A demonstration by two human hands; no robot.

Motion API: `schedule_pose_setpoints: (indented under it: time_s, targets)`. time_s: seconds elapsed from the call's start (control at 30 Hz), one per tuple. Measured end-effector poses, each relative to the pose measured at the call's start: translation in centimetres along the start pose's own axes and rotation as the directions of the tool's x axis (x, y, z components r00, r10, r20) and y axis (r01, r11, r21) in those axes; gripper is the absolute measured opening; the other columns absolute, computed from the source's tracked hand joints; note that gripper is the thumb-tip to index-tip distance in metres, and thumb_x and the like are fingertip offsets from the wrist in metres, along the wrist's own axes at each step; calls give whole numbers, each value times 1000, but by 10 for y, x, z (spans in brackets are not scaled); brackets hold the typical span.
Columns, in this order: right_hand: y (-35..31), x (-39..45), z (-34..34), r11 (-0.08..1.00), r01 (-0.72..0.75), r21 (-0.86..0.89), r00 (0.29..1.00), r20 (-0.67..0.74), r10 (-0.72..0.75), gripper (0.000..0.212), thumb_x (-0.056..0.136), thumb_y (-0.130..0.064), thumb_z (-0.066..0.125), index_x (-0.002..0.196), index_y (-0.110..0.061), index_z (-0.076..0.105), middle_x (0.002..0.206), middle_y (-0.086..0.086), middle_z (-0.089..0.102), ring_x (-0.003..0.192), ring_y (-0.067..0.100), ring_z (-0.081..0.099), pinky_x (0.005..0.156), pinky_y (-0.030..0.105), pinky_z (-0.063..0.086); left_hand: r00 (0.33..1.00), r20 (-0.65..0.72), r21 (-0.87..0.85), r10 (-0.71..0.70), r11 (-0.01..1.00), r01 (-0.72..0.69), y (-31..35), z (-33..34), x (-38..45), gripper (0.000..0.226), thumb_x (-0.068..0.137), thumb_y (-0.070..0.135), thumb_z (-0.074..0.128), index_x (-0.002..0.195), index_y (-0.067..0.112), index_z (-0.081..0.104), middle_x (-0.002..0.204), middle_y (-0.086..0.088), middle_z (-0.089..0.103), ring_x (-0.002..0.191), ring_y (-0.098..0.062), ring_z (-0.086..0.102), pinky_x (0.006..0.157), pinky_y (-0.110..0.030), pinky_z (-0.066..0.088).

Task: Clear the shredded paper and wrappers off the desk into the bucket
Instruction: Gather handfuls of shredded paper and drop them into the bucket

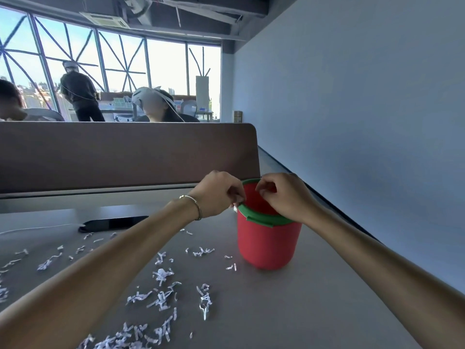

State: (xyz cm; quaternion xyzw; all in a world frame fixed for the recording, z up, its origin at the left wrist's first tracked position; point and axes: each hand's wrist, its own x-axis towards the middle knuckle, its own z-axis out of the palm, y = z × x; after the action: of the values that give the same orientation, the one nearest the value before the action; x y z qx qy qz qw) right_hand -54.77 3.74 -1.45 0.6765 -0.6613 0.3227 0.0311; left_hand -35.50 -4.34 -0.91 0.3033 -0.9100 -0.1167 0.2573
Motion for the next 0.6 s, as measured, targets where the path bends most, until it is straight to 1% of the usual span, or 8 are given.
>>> schedule_pose_setpoints:
  time_s: [0.07,0.13,0.17,0.27,0.33,0.4,0.5,0.6]
  targets:
    - [2,0,-3,1000,-6,3,1000,2,6,16,87,-21,64,91,-31,77,91,-15,76,87,6,69,77,26,54,998,-55,-15,-12,1000,11,4,-1,5,22,82,6,67,81,24,79,68,14,71,68,1,66,76,-24,56]
    - [4,-1,-8,1000,-13,4,1000,7,13,17,89,-20,63,93,-30,77,92,-14,76,85,6,67,71,19,49,997,-71,-16,-17,1000,16,12,-2,12,23,84,8,67,86,27,80,77,14,73,75,-1,67,80,-23,56]
    - [5,-2,-10,1000,-17,2,1000,6,17,18,89,-19,63,94,-29,77,92,-13,76,86,7,67,71,21,50,998,-65,-19,-16,1000,15,17,-1,17,23,84,10,67,88,27,81,81,13,74,78,-3,67,81,-23,56]
    - [10,-5,-17,999,-40,1,999,0,40,18,89,-19,62,94,-28,77,92,-11,76,88,10,69,77,30,56,999,-26,-11,-35,999,35,26,7,29,21,87,16,66,93,29,81,91,11,75,86,-8,67,84,-25,55]
    - [13,-7,-20,999,-50,-8,999,-2,50,19,89,-19,62,93,-29,77,91,-12,76,88,10,69,78,32,56,998,22,29,-62,998,61,28,13,33,17,91,25,65,97,29,80,96,9,75,89,-11,67,83,-24,52]
    - [14,-7,-21,999,-47,-12,999,-3,47,19,89,-19,62,93,-28,77,91,-12,76,88,9,69,79,33,57,995,67,75,-80,994,75,25,18,33,18,93,32,63,101,30,79,100,9,75,91,-13,67,83,-25,50]
    - [9,-6,-18,999,-38,7,999,-8,38,17,90,-19,62,93,-28,77,90,-12,76,87,9,70,79,34,57,996,40,119,-81,990,76,21,16,25,22,93,32,58,106,33,77,108,9,73,98,-16,67,89,-31,52]
    - [-7,-2,-9,1000,9,22,999,-37,-8,16,88,-21,61,91,-29,75,88,-12,76,86,11,70,79,38,57,997,-26,151,-79,985,82,13,3,9,25,95,27,54,106,35,75,111,10,72,99,-16,66,89,-33,52]
